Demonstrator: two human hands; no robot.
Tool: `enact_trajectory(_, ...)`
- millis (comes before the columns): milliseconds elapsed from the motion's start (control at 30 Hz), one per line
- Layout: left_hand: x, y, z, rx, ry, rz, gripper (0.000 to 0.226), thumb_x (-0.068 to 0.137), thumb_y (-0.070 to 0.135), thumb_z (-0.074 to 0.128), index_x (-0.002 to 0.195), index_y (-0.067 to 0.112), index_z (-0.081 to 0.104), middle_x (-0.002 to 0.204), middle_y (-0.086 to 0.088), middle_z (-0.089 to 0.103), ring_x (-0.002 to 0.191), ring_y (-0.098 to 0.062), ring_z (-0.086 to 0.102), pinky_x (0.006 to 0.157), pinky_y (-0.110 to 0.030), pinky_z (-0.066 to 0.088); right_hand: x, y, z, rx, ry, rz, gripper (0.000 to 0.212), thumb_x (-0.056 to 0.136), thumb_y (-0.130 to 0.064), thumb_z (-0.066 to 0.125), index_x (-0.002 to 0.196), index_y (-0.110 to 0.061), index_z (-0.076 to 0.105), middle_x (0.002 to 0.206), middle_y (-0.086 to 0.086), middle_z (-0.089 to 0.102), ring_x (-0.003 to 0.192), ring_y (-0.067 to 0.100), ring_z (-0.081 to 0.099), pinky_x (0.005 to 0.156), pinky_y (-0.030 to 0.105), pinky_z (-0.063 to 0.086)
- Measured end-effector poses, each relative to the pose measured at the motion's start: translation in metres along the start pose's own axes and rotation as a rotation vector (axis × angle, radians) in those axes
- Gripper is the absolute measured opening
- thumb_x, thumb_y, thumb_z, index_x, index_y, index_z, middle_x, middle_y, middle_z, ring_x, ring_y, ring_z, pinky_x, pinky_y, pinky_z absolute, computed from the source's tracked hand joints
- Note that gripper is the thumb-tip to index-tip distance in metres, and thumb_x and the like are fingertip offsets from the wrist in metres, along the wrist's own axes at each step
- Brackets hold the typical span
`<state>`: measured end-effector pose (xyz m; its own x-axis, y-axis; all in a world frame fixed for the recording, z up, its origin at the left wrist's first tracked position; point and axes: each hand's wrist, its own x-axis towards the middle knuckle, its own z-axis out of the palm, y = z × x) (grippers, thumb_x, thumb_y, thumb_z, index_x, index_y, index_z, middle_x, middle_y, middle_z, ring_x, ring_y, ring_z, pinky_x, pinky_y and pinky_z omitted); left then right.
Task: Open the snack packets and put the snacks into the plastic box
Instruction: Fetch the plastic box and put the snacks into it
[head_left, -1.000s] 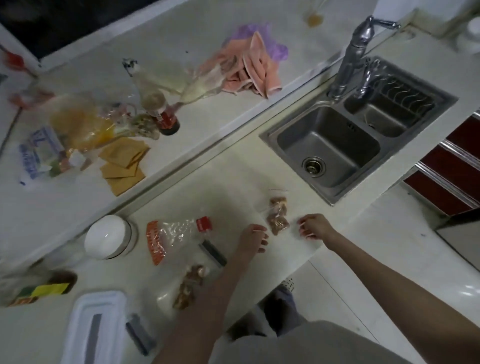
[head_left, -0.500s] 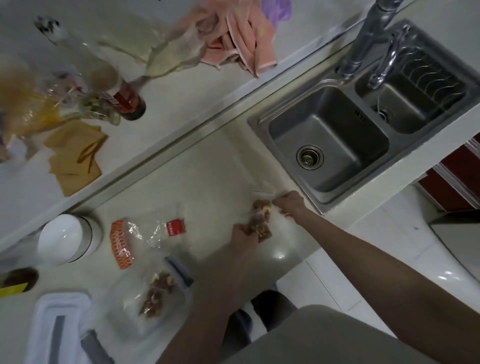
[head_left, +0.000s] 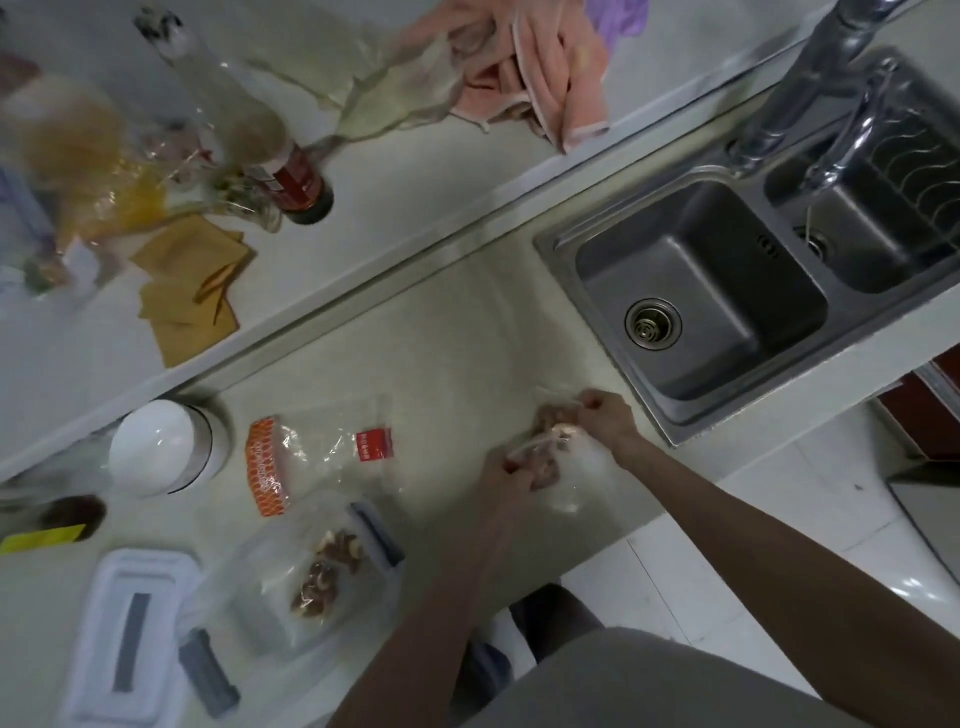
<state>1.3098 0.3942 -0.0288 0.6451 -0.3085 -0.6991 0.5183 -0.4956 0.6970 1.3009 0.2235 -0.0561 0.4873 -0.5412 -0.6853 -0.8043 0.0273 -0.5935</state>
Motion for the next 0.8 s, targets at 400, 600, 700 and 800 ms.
enact_trajectory(400, -0.050, -0.001, -0.077, -0.354, 0.060, 0.087, 0.019, 0.098, 0.015, 0.053, 0.108, 0.000, 0.059, 0.089, -0.014, 0.071, 0.064, -0.021, 0.068, 0.050, -0.028, 0.051, -0.081, -0.017, 0.004, 0.445, -0.076, -0.016, 0.025, 0.085, 0.007, 0.046, 0.101, -0.011, 0.052, 0.084, 0.016, 0.055, 0.065, 0.024, 0.054, 0.058, 0.029, 0.043)
enact_trajectory(600, -0.106, -0.021, -0.156, -0.517, 0.159, 0.076, 0.033, 0.096, 0.015, 0.056, 0.125, 0.001, 0.049, 0.120, -0.027, 0.060, 0.089, -0.035, 0.068, 0.052, -0.038, 0.058, -0.159, -0.030, 0.062, 0.679, -0.334, 0.059, 0.018, 0.093, -0.001, 0.043, 0.101, -0.005, 0.059, 0.087, 0.018, 0.065, 0.065, 0.029, 0.062, 0.055, 0.031, 0.051)
enact_trajectory(700, -0.140, -0.044, -0.197, -0.585, 0.187, 0.123, 0.032, 0.095, 0.015, 0.055, 0.124, 0.002, 0.049, 0.120, -0.029, 0.058, 0.091, -0.037, 0.067, 0.050, -0.035, 0.056, -0.197, -0.033, 0.097, 0.835, -0.541, 0.196, 0.016, 0.094, -0.016, 0.046, 0.098, -0.010, 0.060, 0.078, 0.008, 0.072, 0.057, 0.020, 0.067, 0.048, 0.027, 0.054)
enact_trajectory(800, -0.167, -0.073, -0.231, -0.613, 0.216, 0.165, 0.017, 0.094, 0.009, 0.054, 0.108, 0.009, 0.062, 0.108, -0.030, 0.064, 0.071, -0.030, 0.067, 0.039, -0.023, 0.046, -0.226, -0.037, 0.134, 0.712, -0.635, 0.095, 0.014, 0.092, -0.010, 0.046, 0.102, -0.011, 0.056, 0.070, 0.005, 0.066, 0.050, 0.016, 0.059, 0.038, 0.022, 0.045)
